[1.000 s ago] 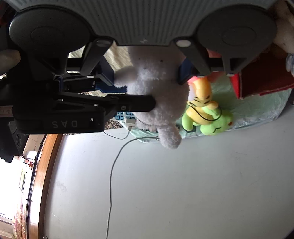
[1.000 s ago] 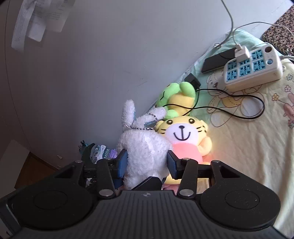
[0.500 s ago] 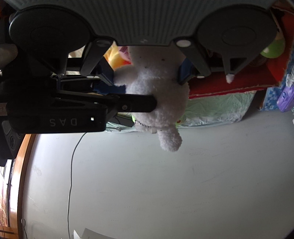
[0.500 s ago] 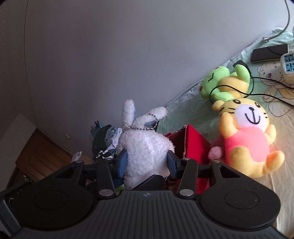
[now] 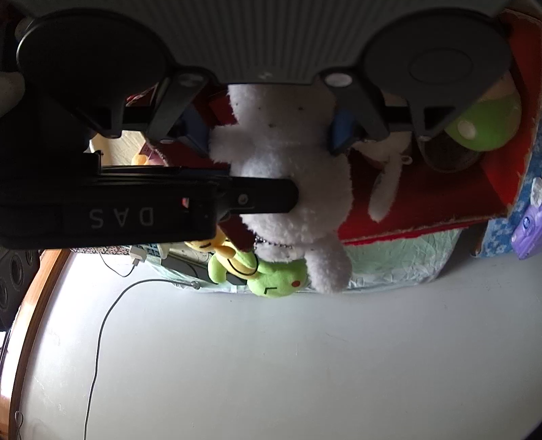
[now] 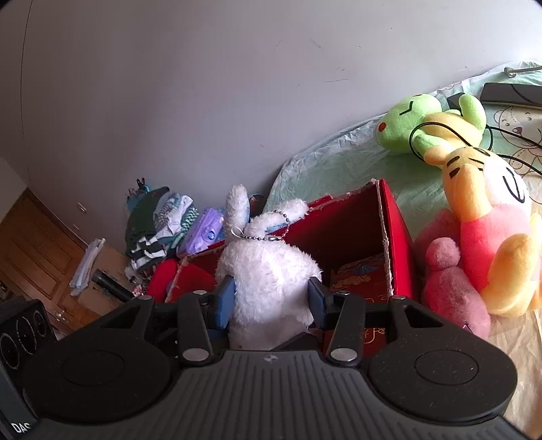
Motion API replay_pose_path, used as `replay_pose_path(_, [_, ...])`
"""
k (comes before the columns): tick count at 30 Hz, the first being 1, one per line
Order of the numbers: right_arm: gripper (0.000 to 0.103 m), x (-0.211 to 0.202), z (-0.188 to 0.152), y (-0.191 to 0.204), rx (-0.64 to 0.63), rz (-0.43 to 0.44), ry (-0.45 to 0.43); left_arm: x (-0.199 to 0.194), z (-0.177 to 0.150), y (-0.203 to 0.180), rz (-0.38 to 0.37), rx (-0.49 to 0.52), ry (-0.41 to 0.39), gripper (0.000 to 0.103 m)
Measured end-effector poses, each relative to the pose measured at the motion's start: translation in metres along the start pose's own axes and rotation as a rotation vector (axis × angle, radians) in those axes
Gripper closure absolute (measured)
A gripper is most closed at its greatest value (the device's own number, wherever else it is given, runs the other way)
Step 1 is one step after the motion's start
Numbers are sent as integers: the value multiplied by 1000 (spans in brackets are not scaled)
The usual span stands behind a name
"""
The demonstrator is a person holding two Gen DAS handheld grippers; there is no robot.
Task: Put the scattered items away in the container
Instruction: 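Lower the white bunny into the red box and open the right gripper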
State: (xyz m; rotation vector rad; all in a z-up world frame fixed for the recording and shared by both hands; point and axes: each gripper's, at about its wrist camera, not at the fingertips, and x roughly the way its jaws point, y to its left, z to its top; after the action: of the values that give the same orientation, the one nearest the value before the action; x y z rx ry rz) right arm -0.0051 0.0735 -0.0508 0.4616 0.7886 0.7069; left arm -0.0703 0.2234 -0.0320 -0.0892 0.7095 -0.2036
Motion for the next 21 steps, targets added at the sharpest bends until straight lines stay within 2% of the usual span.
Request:
replay_pose_path(7, [54, 19, 0, 17, -122, -141, 26, 7, -1, 11, -106, 41, 62, 31])
replay_pose_path(13, [53, 30, -3, 31, -230, -254, 74, 19, -3, 18, -141, 83, 97, 32])
replay_pose_path(18, [53, 43, -2, 40, -279, -298, 173, 21, -5, 28, -168, 39, 131, 32])
replay_pose_path(21, [53, 52, 1, 41, -286, -295, 237, 21, -9, 39, -188, -6, 146, 32])
